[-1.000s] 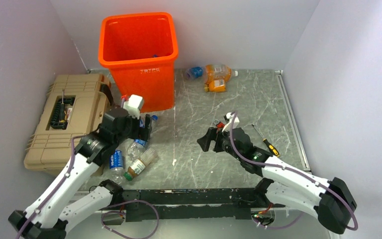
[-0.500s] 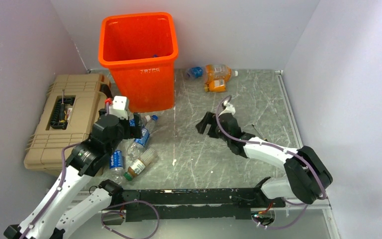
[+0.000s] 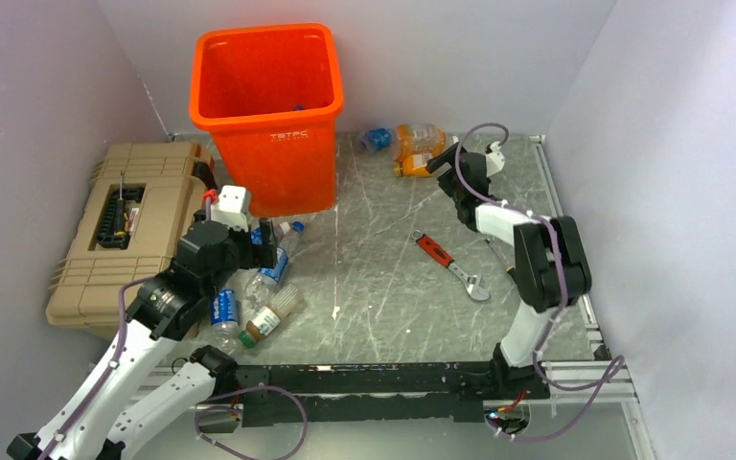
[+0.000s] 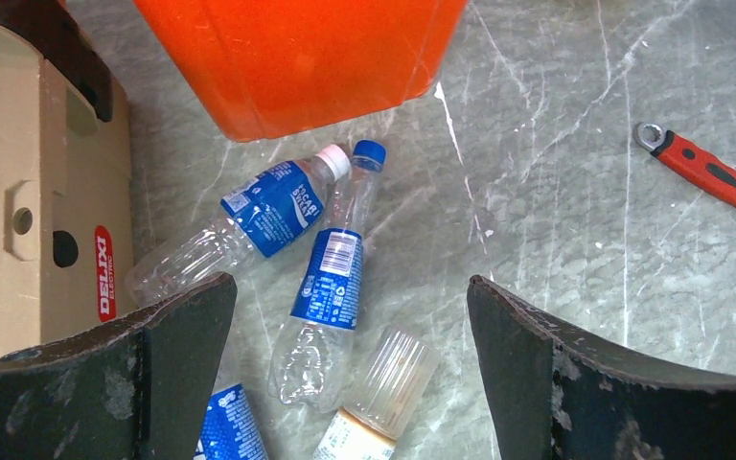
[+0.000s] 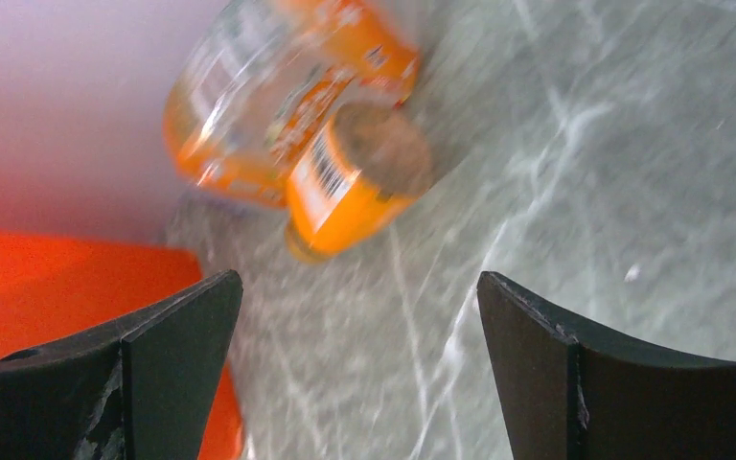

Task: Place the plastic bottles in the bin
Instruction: Pick up the plastic bottle at the center of the board.

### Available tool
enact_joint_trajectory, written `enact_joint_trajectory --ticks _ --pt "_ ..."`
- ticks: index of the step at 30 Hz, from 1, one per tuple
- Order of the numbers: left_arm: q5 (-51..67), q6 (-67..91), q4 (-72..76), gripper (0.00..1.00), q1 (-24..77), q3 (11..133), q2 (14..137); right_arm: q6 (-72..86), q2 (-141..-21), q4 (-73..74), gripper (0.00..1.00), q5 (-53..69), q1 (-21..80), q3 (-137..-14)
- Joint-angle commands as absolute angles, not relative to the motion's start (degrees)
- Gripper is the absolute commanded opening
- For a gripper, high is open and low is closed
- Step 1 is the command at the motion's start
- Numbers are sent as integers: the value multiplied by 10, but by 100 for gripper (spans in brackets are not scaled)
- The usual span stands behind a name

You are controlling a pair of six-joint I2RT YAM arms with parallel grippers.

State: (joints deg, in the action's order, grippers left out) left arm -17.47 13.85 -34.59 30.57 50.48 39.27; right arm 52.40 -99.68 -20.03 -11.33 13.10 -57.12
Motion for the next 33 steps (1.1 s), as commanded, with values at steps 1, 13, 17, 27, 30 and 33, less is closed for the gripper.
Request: enact_joint_trajectory --ticks 1,13,17,27,30,33 --pt "-153 145 -327 96 306 507 397 523 -1081 -200 98 -99 101 -666" --pt "-151 142 -330 96 306 511 416 541 -1228 -250 100 18 71 -776" --pt "-153 142 -331 96 306 511 420 541 -1248 -253 94 34 70 -784" --pt "-160 143 -334 96 306 511 427 560 -1270 -308 73 69 65 -766" --pt "-161 143 -334 96 306 511 430 569 -1282 -323 69 87 63 -767" --pt "-161 142 -334 96 306 511 433 578 -1300 -331 81 110 62 -782"
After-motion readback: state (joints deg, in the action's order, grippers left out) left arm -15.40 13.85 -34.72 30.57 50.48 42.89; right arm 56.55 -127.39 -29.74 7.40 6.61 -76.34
